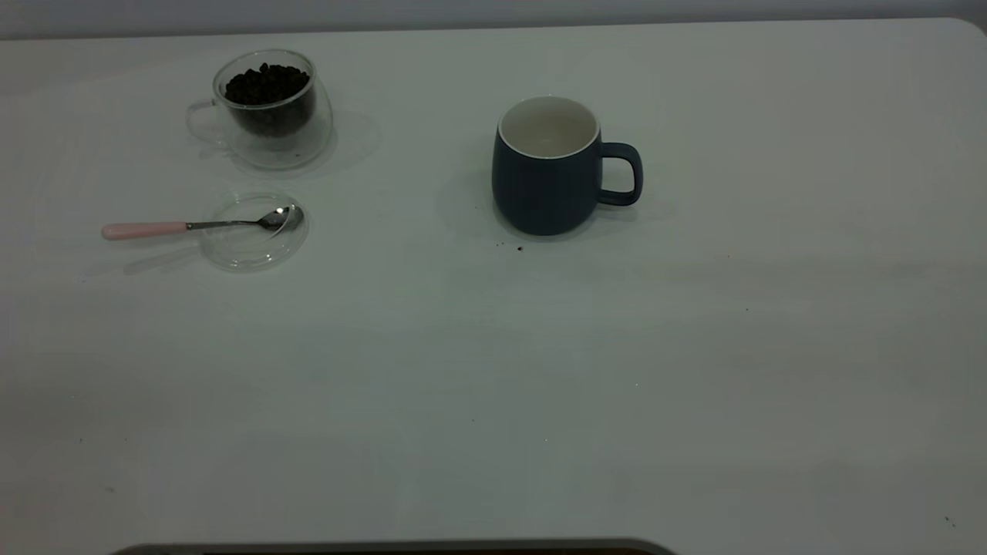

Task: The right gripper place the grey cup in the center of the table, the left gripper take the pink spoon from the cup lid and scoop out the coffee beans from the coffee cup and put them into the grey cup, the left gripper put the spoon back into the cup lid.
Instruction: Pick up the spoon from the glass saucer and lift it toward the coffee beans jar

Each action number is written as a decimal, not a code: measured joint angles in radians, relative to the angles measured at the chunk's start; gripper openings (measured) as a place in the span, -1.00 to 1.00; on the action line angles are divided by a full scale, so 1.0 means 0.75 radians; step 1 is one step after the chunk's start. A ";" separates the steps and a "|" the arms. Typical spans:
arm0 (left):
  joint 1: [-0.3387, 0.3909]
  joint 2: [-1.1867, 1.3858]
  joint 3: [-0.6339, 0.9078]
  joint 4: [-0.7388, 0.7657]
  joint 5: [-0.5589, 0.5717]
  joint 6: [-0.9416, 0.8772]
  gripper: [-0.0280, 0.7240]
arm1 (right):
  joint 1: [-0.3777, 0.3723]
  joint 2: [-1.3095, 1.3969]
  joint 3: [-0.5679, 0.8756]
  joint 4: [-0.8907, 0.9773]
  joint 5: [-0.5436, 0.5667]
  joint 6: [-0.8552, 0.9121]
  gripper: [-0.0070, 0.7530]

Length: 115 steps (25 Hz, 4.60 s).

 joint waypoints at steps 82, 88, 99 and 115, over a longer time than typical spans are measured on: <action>0.716 3.323 -0.987 -1.630 -0.305 1.786 0.98 | 0.000 0.000 0.000 0.000 -0.001 -0.003 0.57; 0.650 3.348 -0.987 -1.672 -0.299 1.808 0.96 | 0.000 0.000 0.000 0.000 -0.001 -0.003 0.57; 0.549 3.351 -0.987 -1.690 -0.315 1.812 0.84 | 0.000 0.000 0.000 0.000 -0.001 -0.004 0.57; 0.530 3.351 -0.987 -1.712 -0.314 1.791 -0.12 | 0.000 0.000 0.000 0.000 -0.001 -0.004 0.57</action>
